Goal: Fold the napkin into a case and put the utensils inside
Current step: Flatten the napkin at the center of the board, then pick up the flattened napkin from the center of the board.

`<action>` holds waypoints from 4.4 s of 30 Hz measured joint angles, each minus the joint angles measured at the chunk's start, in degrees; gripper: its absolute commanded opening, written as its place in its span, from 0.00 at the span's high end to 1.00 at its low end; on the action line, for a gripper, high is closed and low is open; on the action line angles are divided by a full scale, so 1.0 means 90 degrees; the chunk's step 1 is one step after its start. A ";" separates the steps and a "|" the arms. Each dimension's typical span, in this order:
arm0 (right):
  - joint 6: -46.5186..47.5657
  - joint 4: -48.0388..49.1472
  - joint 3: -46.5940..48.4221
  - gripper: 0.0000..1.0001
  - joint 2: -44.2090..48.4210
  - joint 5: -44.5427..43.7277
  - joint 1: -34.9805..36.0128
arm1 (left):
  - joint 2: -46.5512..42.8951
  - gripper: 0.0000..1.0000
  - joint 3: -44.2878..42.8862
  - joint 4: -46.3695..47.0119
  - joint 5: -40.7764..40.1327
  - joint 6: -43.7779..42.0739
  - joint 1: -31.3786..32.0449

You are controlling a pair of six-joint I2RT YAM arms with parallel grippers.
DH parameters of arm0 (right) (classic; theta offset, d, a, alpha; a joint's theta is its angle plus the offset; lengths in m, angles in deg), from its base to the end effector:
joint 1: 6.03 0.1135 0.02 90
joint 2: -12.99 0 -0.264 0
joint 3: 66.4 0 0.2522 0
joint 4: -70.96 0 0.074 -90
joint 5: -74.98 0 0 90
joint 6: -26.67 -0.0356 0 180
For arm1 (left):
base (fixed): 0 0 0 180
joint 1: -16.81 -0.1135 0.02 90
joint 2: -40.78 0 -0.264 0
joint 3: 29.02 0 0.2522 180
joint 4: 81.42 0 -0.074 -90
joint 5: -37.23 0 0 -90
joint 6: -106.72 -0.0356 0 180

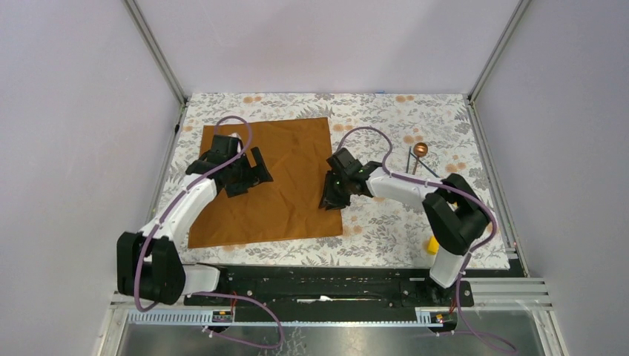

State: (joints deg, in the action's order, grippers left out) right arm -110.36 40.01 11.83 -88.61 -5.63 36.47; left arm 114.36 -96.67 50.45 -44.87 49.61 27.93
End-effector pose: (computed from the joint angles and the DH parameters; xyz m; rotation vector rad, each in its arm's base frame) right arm 0.2676 0.2531 0.1834 0.0355 2.7084 0.7715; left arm 0.2545 -0.0550 0.2522 -0.4287 2.5340 -0.4767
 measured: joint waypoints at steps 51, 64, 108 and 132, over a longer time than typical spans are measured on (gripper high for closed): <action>-0.0049 -0.2011 -0.2259 0.35 0.3203 -0.1826 -0.1523 | -0.0175 0.06 -0.0554 0.0102 -0.1037 0.0959 0.0959; -0.0729 -0.2654 -0.2266 0.45 0.2436 -0.1758 -0.1528 | -0.0760 0.13 0.0658 -0.1758 -0.2035 0.2475 0.0364; -0.1987 -0.2293 -0.2249 1.00 0.1870 -0.1974 -0.1460 | -0.0840 0.38 0.1673 -0.2982 -0.2249 0.4221 0.0352; -0.2069 -0.2013 -0.2448 1.00 0.2157 -0.2052 -0.1460 | -0.0869 0.47 0.2463 -0.2501 -0.2074 0.5076 0.0352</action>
State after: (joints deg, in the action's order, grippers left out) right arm -128.98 21.89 -10.21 -69.20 -24.10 23.33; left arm 106.54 -74.51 27.93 -63.53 95.29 31.10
